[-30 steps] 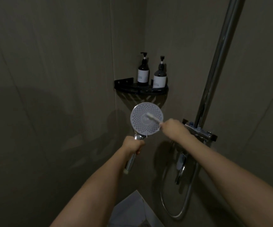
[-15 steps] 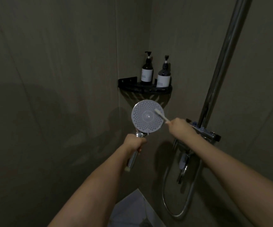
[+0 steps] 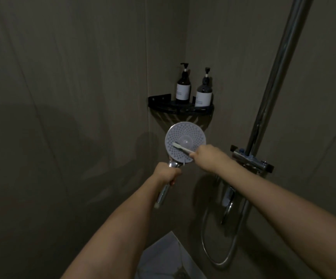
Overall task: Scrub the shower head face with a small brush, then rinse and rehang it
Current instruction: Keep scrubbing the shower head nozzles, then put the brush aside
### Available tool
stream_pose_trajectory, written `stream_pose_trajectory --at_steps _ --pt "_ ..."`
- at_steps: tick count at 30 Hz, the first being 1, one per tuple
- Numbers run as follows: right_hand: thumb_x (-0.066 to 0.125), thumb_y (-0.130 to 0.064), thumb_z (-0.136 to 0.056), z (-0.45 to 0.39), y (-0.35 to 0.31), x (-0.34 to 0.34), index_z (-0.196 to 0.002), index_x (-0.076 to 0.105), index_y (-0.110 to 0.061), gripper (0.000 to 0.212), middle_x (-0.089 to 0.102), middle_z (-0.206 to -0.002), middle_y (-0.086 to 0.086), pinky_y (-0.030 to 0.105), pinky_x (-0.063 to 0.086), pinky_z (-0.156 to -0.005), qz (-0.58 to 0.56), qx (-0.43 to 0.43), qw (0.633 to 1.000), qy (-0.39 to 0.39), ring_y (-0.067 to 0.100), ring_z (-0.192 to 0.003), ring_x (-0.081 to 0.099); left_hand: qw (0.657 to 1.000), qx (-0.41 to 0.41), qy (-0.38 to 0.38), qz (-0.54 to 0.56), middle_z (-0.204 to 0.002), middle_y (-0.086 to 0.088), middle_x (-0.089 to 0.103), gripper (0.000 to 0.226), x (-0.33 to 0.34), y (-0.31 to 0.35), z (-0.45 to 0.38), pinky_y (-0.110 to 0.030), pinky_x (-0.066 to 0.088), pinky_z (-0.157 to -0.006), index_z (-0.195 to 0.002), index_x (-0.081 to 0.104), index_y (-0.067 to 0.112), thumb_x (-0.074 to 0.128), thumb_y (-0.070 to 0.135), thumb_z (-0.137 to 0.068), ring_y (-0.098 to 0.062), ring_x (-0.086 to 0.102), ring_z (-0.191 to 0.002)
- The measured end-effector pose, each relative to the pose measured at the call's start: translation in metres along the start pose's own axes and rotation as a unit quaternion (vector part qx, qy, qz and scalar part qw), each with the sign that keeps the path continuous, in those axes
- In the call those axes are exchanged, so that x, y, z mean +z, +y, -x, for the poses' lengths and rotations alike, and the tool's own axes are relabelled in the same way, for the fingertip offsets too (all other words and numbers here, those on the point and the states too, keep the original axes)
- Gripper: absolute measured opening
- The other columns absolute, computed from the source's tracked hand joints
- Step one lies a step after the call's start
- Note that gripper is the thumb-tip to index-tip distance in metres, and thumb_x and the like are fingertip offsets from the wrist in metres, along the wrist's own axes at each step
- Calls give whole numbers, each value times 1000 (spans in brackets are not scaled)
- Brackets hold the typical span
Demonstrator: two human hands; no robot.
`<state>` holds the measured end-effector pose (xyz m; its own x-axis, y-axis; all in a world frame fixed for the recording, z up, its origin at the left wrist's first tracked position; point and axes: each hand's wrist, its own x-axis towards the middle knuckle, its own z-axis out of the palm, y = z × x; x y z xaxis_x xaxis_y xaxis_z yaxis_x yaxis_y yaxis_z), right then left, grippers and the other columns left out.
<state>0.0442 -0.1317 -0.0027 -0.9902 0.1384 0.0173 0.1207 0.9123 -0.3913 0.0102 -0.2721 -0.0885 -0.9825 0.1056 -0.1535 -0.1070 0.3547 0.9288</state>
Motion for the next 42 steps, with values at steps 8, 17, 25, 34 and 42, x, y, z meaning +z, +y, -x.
stream_pose_trajectory --at_steps 8,17,25,34,42 --pt "38 -27 -98 -1 -10 9 -108 63 -14 30 58 -81 5 32 50 -60 -1 -10 1000 5 21 -75 58 1000 -1 -8 -16 -23 2 42 32 5 -1 5 -14 31 -30 -49 47 5 62 5 -77 -6 38 -21" --pt "39 -28 -98 -9 -18 -12 -116 60 -7 35 54 -92 11 24 37 -60 -5 -29 999 -20 16 -68 48 998 -16 -14 -60 -22 2 41 32 5 -10 6 -15 32 -32 -48 47 4 62 6 -76 -5 38 -20" --pt "36 -27 -100 6 -14 -5 -115 59 -6 34 60 -101 13 36 49 -76 -39 -40 998 -26 28 -92 61 999 -7 -13 -50 -23 1 42 33 4 -4 0 -15 33 -32 -48 48 4 63 9 -77 -7 38 -22" --pt "41 -31 -98 0 5 -3 -63 53 -20 38 55 -66 2 25 43 -54 -109 -62 992 13 19 -65 57 998 -6 -25 -53 -24 0 42 33 4 -9 -8 -16 34 -33 -48 46 4 62 7 -78 -8 38 -22" --pt "42 -29 -99 -1 25 1 -65 56 -18 38 50 -64 -1 24 37 -55 -130 -48 988 -64 11 -58 47 1000 5 -23 0 -28 3 44 31 7 -4 -13 -16 35 -34 -51 48 7 65 8 -77 -8 41 -25"
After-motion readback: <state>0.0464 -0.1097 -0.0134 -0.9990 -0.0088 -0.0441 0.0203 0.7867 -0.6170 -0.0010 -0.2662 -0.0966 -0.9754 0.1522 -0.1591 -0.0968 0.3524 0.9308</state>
